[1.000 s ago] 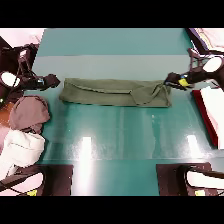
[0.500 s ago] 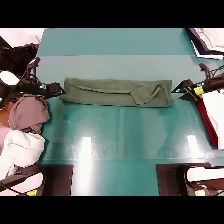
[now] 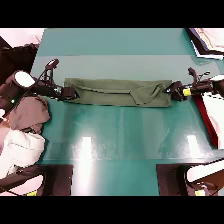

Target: Fold the shirts.

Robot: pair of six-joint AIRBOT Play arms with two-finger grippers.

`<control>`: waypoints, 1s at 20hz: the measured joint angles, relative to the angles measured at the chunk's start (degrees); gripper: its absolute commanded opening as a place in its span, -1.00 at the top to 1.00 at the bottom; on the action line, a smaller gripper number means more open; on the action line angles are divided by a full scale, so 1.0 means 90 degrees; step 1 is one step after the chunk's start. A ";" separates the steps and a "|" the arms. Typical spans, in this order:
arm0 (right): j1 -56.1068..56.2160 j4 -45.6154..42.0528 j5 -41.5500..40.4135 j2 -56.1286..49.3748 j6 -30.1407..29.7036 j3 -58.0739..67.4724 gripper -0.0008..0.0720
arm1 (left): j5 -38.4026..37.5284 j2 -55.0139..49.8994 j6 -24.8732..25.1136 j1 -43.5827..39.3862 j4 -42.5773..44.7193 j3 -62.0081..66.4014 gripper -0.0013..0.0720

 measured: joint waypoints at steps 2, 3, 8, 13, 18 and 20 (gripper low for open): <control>0.0121 -0.0017 -0.0265 -0.0073 -0.0102 -0.0002 0.77 | 0.0049 -0.0002 -0.0061 -0.0114 -0.0029 0.0000 -0.20; 0.0175 0.0000 -0.0362 -0.0095 -0.0160 0.0000 0.92 | 0.0070 0.0000 -0.0085 -0.0148 -0.0061 0.0000 -0.20; 0.0277 0.0049 -0.0466 0.0029 -0.0476 0.0007 0.93 | 0.0090 -0.0022 -0.0153 -0.0216 -0.0243 0.0002 -0.17; 0.0328 0.0068 -0.0313 0.0809 -0.0605 0.0010 0.94 | 0.0265 -0.0374 0.0202 -0.0291 -0.1222 0.0119 0.90; 0.0534 0.0070 0.0194 0.1469 -0.0510 0.0425 0.94 | 0.0738 -0.1275 0.0488 -0.0901 -0.1792 0.0984 0.90; 0.0775 0.0070 0.0527 0.1559 -0.0284 0.0913 0.94 | 0.0831 -0.1838 0.0520 -0.1229 -0.1853 0.1583 0.90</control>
